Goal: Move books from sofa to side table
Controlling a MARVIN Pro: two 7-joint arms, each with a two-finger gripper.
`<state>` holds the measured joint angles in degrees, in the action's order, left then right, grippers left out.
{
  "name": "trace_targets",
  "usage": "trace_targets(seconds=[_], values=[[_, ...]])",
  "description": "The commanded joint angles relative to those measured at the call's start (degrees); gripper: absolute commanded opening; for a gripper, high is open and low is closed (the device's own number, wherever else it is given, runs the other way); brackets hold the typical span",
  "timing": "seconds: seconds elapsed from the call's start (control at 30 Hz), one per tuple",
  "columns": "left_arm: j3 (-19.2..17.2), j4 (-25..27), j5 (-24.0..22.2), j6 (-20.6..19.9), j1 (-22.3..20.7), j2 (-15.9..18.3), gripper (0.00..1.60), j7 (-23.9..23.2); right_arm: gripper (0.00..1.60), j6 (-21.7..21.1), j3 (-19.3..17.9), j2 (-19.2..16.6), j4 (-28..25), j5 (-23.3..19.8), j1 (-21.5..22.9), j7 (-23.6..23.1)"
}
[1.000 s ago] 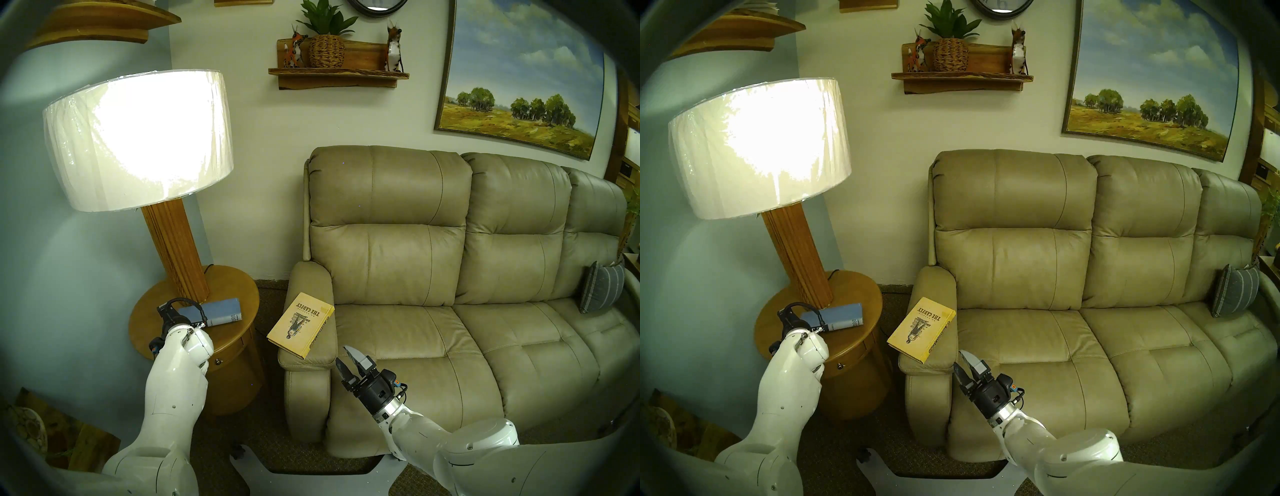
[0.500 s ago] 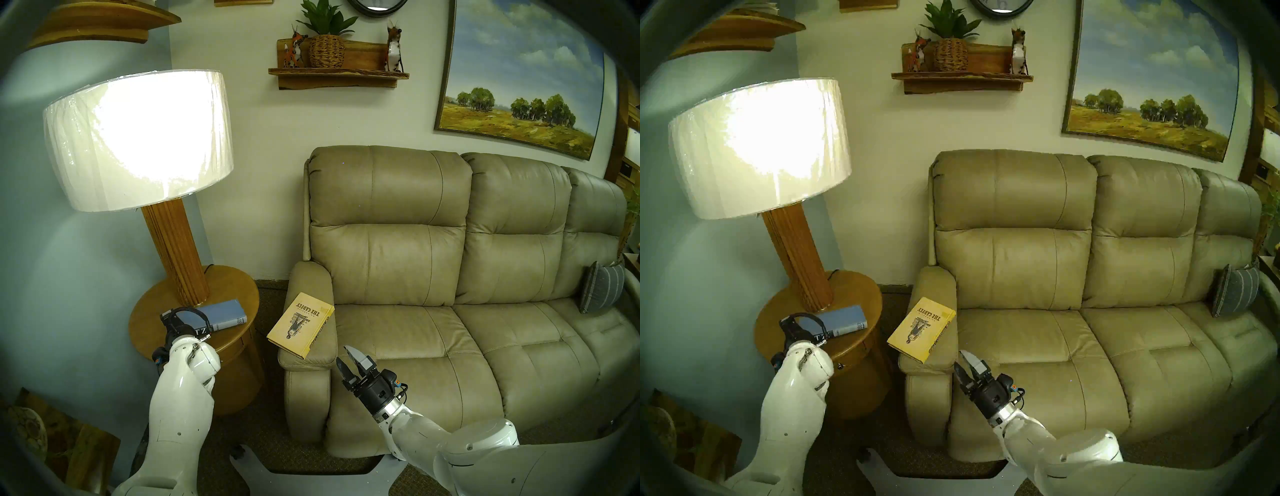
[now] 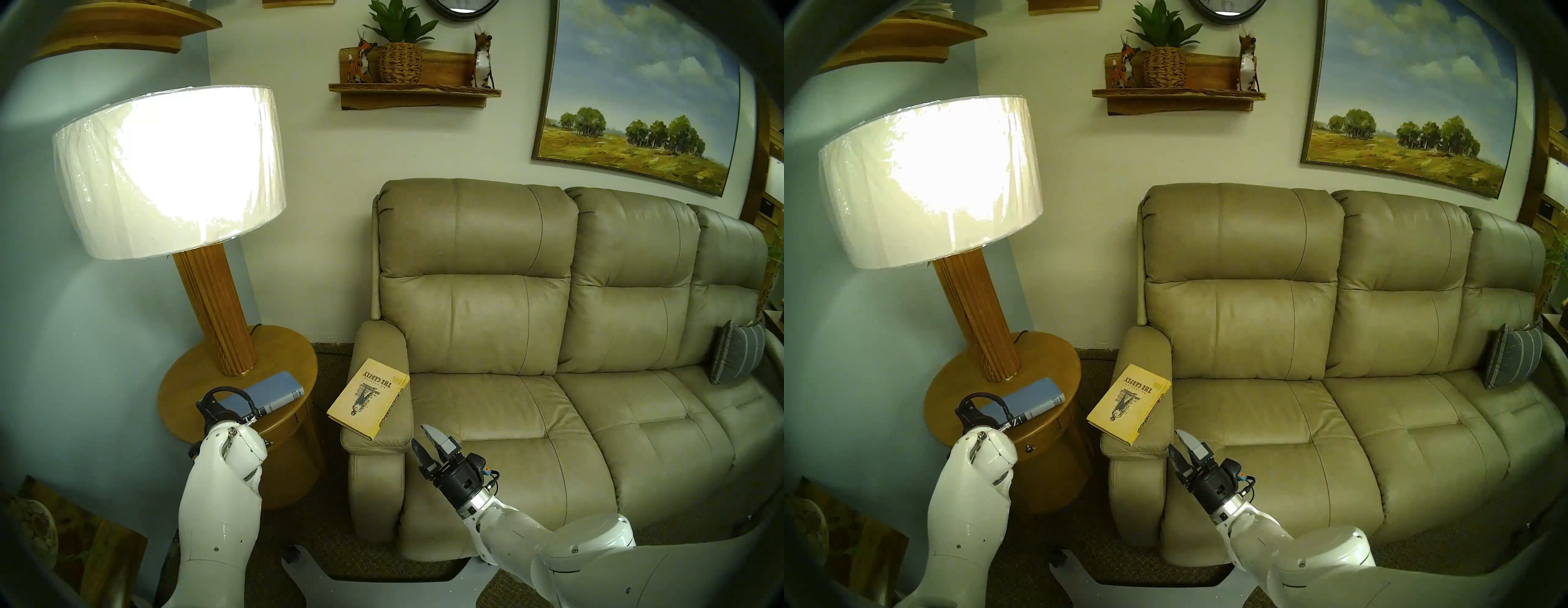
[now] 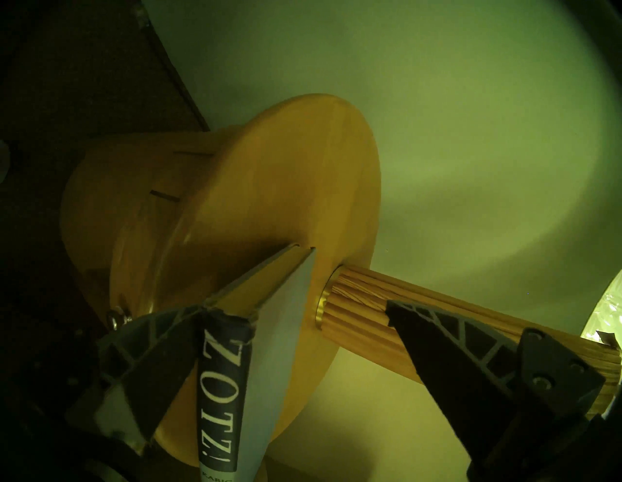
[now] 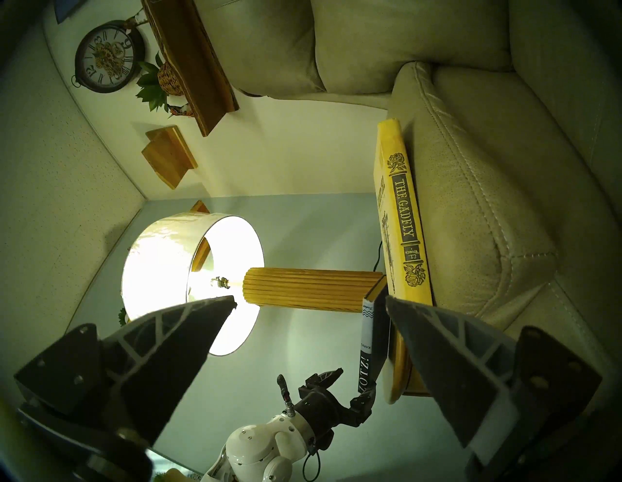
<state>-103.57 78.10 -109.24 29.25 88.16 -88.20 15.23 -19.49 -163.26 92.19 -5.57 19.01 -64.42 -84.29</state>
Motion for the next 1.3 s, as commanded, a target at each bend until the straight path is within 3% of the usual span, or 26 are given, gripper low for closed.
trace_targets(seconds=[0.0,0.17,0.47,0.73,0.97,1.17,1.27], values=[[-0.83,0.65,-0.81,-0.05,-3.04,1.50,1.60,2.59,1.60,-0.10,0.32,0.16,-0.16,-0.55,0.18,-0.71],[-2.14,1.26,-3.04,-1.51,-3.43,1.90,1.60,5.39,1.60,0.03,0.61,0.17,-0.16,-0.73,0.18,-0.71],[-1.50,9.35,-3.19,-2.09,2.70,-0.11,1.60,6.84,1.60,0.10,1.08,0.34,-0.16,-1.18,0.35,-0.71],[-1.80,9.37,-3.43,-2.13,5.36,-0.30,1.60,7.62,1.60,-0.01,1.60,0.12,-0.16,-2.01,0.09,-0.71],[-2.04,15.22,-3.87,-3.43,9.93,-1.30,1.60,7.15,1.60,0.04,1.91,0.09,-0.16,-2.45,-0.08,-0.71],[-3.46,11.97,-4.27,-3.24,7.63,-0.42,1.60,7.34,1.60,0.03,2.37,0.24,-0.16,-2.77,-0.18,-0.71],[-3.94,8.37,-4.64,-3.25,4.07,0.88,1.60,8.50,1.60,0.10,2.47,0.23,-0.16,-2.85,-0.16,-0.71]])
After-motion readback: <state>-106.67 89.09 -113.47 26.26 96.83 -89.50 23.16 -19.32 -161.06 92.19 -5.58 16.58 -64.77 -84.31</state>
